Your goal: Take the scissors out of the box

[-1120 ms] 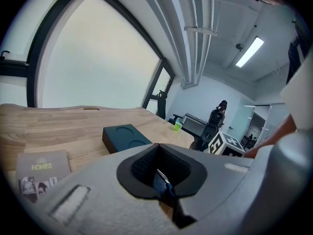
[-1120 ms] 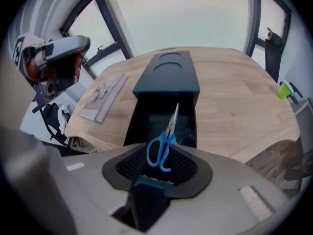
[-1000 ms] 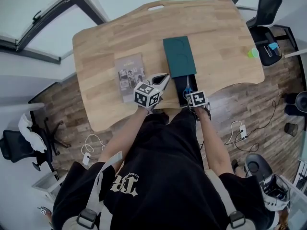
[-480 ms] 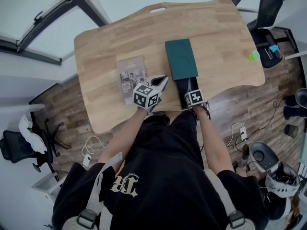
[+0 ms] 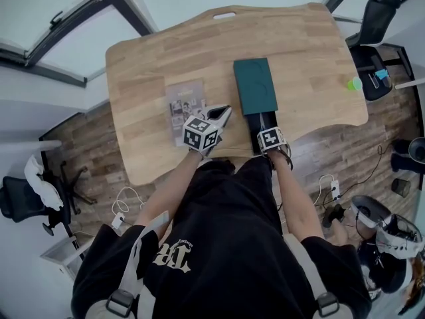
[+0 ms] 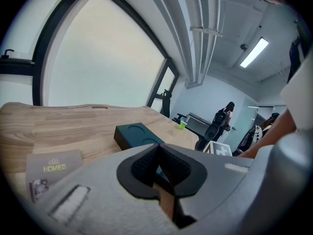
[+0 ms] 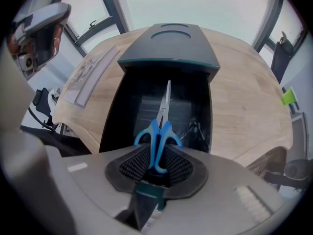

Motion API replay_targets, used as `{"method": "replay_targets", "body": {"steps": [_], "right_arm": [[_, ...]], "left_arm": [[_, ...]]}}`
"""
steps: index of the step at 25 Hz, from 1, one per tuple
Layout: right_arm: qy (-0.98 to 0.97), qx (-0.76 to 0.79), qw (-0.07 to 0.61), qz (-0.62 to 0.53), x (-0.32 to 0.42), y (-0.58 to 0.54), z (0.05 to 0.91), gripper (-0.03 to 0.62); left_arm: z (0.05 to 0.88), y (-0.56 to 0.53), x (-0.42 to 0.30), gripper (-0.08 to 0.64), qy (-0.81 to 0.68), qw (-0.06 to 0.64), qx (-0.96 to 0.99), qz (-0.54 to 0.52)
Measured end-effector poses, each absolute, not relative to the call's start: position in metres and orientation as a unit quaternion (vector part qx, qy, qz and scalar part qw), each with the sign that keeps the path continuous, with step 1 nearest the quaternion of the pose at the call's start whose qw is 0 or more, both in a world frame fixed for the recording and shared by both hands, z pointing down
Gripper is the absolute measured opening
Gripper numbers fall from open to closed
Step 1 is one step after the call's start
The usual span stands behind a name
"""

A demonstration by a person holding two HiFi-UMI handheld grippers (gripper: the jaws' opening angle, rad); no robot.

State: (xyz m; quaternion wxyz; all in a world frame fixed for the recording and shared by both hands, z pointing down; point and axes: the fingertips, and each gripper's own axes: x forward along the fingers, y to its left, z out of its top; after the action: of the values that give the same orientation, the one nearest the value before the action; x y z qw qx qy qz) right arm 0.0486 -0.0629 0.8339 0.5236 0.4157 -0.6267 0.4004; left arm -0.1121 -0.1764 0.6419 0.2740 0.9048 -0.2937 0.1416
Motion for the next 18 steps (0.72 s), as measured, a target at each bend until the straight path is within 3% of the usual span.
{"method": "replay_targets", "body": {"steps": [10,18], "right_arm": [[-0.620,0.421,0.543,0.378,0.057,-0.056,0.827,0.087],[-0.647,0.401,0.521,0.386,0.045,-0.062,0.820,0.086]], "left_arm": [[0.642,-0.183,-0.120,0.000,-0.300,0.275,0.903,0.137],[0.641,-0.184,-0.128,0.000,-0.309,0.276,0.900,0.134]]}}
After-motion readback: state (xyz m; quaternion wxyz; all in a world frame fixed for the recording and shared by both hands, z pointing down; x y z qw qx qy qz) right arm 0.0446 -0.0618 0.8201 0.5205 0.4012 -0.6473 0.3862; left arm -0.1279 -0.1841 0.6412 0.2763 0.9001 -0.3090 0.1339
